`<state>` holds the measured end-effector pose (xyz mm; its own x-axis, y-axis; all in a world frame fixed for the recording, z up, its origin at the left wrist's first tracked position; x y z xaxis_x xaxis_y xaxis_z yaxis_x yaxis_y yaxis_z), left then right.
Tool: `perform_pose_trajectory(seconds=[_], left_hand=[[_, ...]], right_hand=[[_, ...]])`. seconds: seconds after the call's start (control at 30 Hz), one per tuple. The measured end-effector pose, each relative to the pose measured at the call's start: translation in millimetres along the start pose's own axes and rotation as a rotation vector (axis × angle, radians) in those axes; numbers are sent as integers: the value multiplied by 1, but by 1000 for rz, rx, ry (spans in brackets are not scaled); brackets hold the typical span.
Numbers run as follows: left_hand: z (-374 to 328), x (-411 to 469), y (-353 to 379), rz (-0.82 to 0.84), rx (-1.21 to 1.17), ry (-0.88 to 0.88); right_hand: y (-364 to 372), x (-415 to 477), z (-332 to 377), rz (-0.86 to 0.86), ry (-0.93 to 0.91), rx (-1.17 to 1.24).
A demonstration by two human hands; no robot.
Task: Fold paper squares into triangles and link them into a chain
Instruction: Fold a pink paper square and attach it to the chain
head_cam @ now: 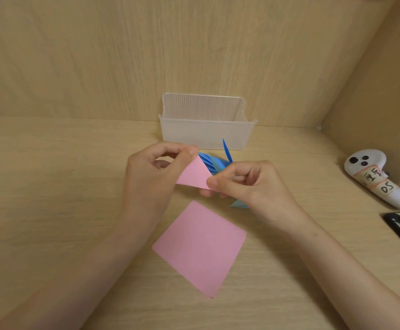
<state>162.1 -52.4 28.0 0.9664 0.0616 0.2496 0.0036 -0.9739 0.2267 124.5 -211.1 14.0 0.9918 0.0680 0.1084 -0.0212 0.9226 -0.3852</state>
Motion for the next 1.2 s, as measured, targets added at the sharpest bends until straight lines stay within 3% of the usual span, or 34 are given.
perform_pose_trajectory(seconds=[0.5,0.97,1.2], left_hand=[[7,0,1,6,15,4],[2,3,-1,6,23,55],[2,4,2,37,0,42]], right_hand=[[-5,0,4,15,5,-28],[-6,1,8,-9,-28,-202],[-9,1,9,-28,-78,-139]])
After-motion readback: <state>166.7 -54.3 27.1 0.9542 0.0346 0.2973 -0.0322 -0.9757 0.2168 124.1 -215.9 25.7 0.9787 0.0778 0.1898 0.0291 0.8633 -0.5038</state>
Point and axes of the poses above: each hand's wrist, its own x-axis towards the middle knuckle, its own y-axis out of the palm, z = x × y, the point moved 9 cm from there along x, towards the middle knuckle, and after that the axes turned 13 degrees about -x, right-handed, at the moved point
